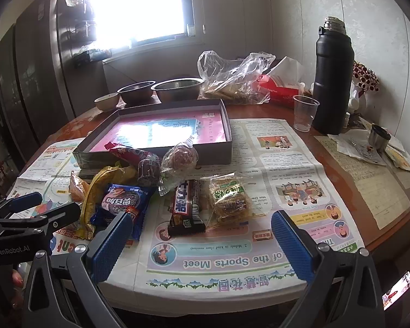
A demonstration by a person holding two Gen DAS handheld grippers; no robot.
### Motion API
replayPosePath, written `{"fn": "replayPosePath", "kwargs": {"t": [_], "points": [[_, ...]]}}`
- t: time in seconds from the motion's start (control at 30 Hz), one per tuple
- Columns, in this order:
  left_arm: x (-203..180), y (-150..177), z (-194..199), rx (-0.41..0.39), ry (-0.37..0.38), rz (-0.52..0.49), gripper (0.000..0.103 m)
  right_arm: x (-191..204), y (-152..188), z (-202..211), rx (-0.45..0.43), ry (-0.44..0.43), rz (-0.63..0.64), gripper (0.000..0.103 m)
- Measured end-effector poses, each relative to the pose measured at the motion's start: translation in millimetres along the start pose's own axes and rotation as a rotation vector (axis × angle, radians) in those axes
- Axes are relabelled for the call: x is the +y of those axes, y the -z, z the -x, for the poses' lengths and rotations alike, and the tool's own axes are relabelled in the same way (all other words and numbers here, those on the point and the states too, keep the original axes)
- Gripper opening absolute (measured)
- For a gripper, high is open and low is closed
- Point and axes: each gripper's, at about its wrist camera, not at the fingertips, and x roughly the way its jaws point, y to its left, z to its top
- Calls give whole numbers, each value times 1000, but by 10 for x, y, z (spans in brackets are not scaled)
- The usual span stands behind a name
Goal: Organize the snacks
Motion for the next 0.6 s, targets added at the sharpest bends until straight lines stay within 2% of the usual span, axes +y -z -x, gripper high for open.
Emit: {"fn": "replayPosePath", "kwargs": {"t": [0.6], "points": [[-34,5,28,-4,-4,-15,102,-5,6,34,-5,2,-2,102]]}}
